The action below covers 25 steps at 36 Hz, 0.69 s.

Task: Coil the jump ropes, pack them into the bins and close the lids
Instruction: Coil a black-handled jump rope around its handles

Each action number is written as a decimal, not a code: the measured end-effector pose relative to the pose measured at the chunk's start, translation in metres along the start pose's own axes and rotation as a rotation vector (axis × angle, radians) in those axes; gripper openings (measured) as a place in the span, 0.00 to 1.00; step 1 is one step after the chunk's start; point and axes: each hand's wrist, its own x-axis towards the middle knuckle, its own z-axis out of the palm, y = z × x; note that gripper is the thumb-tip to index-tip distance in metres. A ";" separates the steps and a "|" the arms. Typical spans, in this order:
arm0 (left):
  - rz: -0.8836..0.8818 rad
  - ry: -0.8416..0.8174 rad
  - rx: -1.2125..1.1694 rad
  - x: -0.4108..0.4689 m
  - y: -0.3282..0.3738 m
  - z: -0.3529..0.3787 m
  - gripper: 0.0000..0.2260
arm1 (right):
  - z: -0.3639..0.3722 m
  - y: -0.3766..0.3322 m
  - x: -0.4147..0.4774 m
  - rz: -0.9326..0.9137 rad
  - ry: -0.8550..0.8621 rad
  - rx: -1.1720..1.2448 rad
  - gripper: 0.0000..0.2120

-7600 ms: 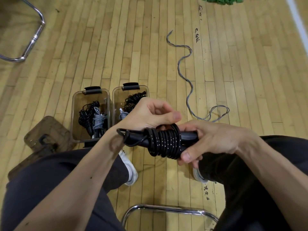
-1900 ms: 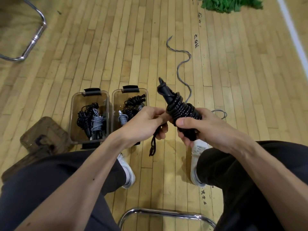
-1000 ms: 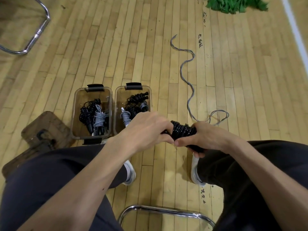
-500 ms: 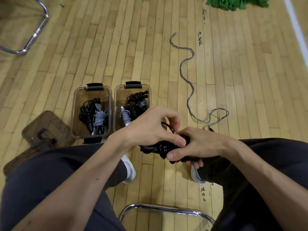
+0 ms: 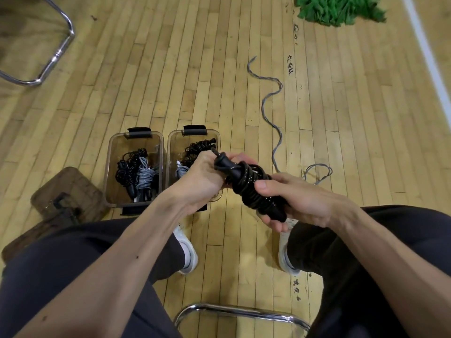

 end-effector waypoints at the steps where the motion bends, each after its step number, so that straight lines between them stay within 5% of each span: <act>1: -0.005 0.045 -0.013 0.000 -0.002 0.002 0.13 | 0.001 0.000 0.001 0.004 0.035 -0.001 0.35; 7: -0.063 0.085 -0.250 -0.003 -0.012 0.012 0.14 | 0.002 -0.004 0.013 0.022 0.255 0.053 0.35; 13: -0.138 0.103 -0.251 -0.009 -0.032 0.007 0.20 | 0.013 0.003 0.031 0.120 0.312 0.018 0.40; 18: -0.189 0.167 -0.225 -0.014 -0.054 -0.002 0.22 | 0.027 0.009 0.051 0.172 0.297 -0.016 0.35; 25: -0.318 0.283 -0.278 -0.022 -0.088 -0.030 0.12 | 0.053 0.035 0.093 0.289 0.328 -0.043 0.40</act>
